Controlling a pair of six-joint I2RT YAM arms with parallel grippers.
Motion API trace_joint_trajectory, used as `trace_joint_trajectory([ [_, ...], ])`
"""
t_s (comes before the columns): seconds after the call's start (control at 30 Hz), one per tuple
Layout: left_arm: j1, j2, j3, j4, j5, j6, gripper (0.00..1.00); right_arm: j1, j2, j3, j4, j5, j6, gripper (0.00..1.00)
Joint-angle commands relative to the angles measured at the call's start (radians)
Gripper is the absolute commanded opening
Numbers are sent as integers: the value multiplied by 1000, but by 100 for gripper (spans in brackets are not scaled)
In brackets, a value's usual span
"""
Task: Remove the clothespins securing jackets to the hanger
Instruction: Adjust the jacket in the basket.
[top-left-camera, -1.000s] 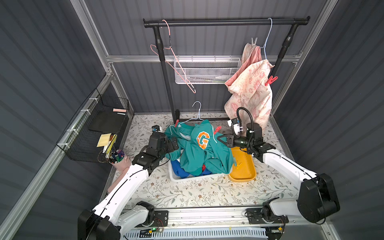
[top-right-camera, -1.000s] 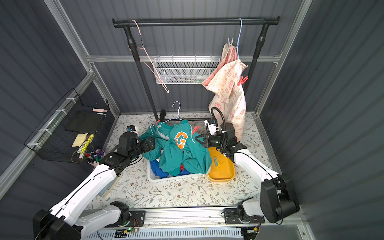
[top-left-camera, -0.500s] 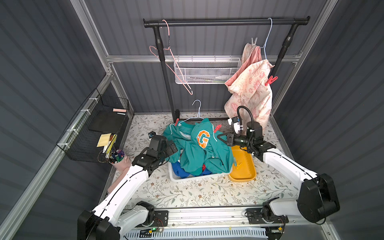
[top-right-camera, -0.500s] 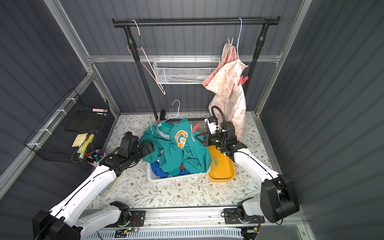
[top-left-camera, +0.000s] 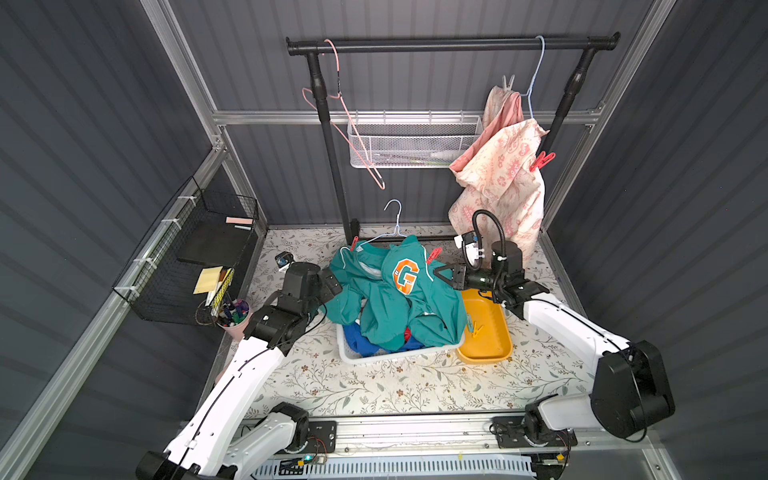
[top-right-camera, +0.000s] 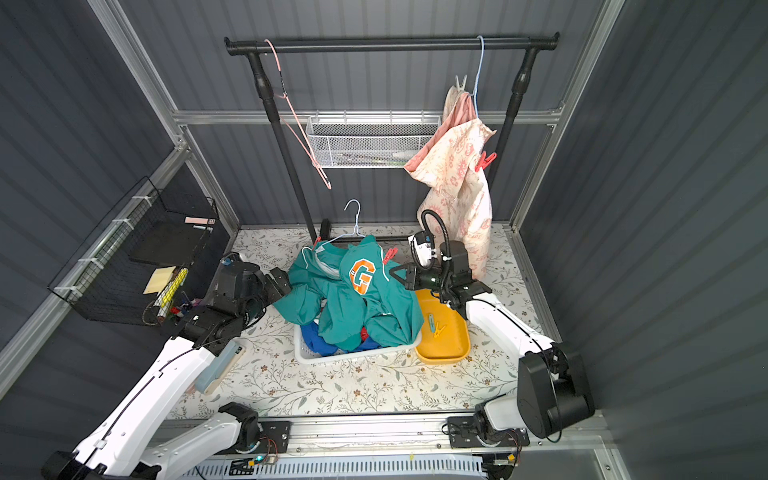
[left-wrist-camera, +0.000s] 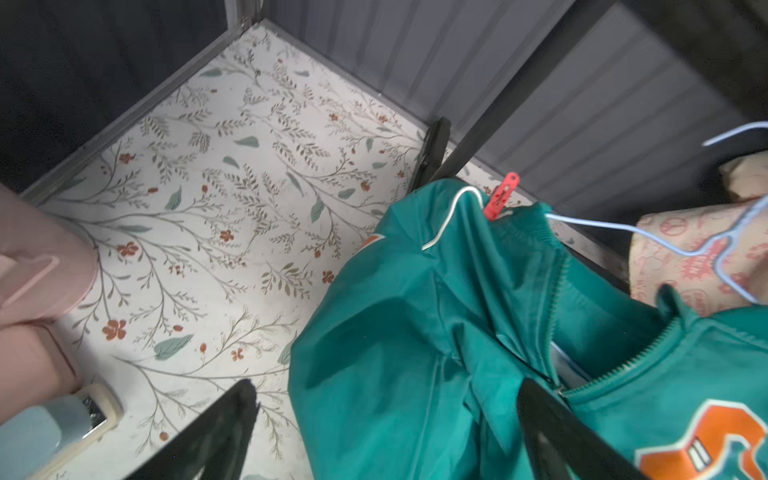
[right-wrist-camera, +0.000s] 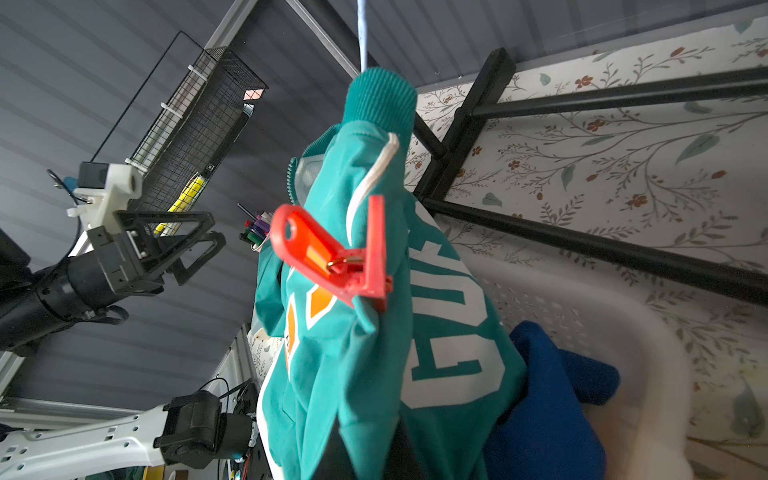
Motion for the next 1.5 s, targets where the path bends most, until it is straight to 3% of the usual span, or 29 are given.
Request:
trace_joint_trajectory([
  [0.0, 5, 39, 5, 54, 75, 108, 98, -1, -14, 26, 44, -28, 3, 0],
  [0.23, 5, 92, -61, 116, 157, 114, 83, -1, -50, 12, 28, -15, -1, 0],
  [0.47, 5, 144, -140, 161, 190, 115, 85, -3, -76, 7, 4, 0, -7, 0],
  [0.6, 5, 174, -170, 202, 207, 121, 81, -3, -79, 5, 6, -3, -4, 0],
  [0.7, 5, 188, -182, 228, 216, 126, 68, -3, -84, 5, 5, 0, -6, 0],
  [0.97, 5, 198, -151, 223, 205, 145, 18, -4, -89, 8, -3, 2, -12, 0],
  [1.07, 4, 185, -101, 241, 178, 219, 0, -4, -86, 8, -3, 1, -11, 0],
  [1.2, -24, 188, -48, 266, 275, 255, 0, -4, -84, 12, 1, -8, -10, 0],
  [1.47, -223, 252, -71, 404, 369, 174, 0, -4, -94, 19, -10, -17, -16, 0],
])
